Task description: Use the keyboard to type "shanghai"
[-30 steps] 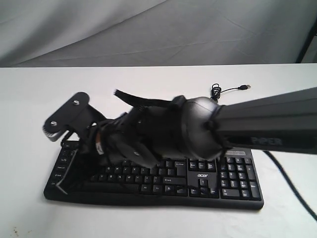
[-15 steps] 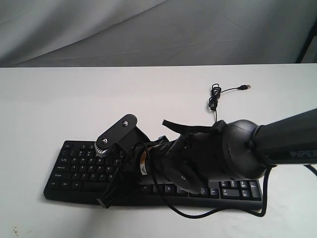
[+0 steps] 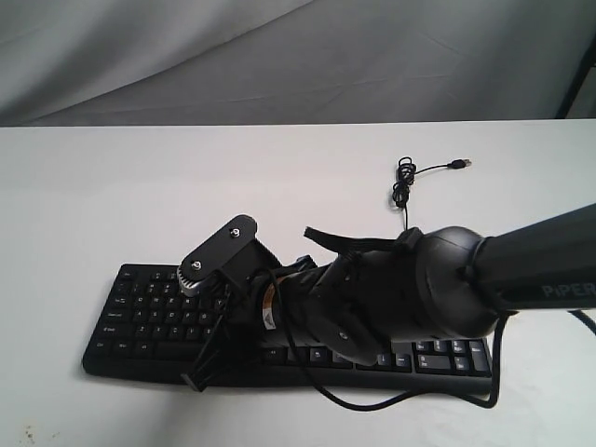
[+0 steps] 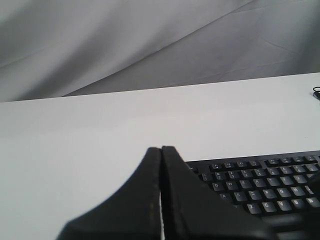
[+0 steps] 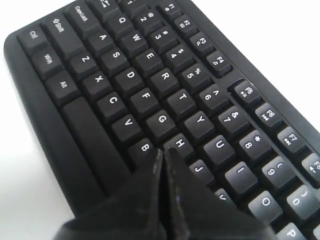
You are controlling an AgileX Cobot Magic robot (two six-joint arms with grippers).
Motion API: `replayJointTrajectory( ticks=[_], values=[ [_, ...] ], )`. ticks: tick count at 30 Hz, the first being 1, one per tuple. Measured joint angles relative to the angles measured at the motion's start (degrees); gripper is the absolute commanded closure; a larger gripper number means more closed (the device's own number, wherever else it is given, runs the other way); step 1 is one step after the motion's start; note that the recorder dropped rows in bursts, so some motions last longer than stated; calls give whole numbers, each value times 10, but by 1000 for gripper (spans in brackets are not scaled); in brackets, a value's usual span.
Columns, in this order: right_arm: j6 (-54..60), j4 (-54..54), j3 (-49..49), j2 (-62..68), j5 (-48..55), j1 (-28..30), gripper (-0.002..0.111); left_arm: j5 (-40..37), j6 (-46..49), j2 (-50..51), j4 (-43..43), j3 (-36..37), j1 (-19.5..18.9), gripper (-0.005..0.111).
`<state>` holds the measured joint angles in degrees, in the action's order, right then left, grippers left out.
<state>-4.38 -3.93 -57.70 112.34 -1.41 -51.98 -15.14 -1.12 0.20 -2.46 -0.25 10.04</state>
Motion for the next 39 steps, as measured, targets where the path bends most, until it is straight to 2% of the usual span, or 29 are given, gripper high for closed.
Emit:
replayJointTrajectory(
  ticks=[30,39],
  values=[
    [8,0,-2,19,-10,0,108,0,0,0,0,0,0,107],
    [22,2,-105,31,57,0,108,0,0,0,0,0,0,107]
  ],
)
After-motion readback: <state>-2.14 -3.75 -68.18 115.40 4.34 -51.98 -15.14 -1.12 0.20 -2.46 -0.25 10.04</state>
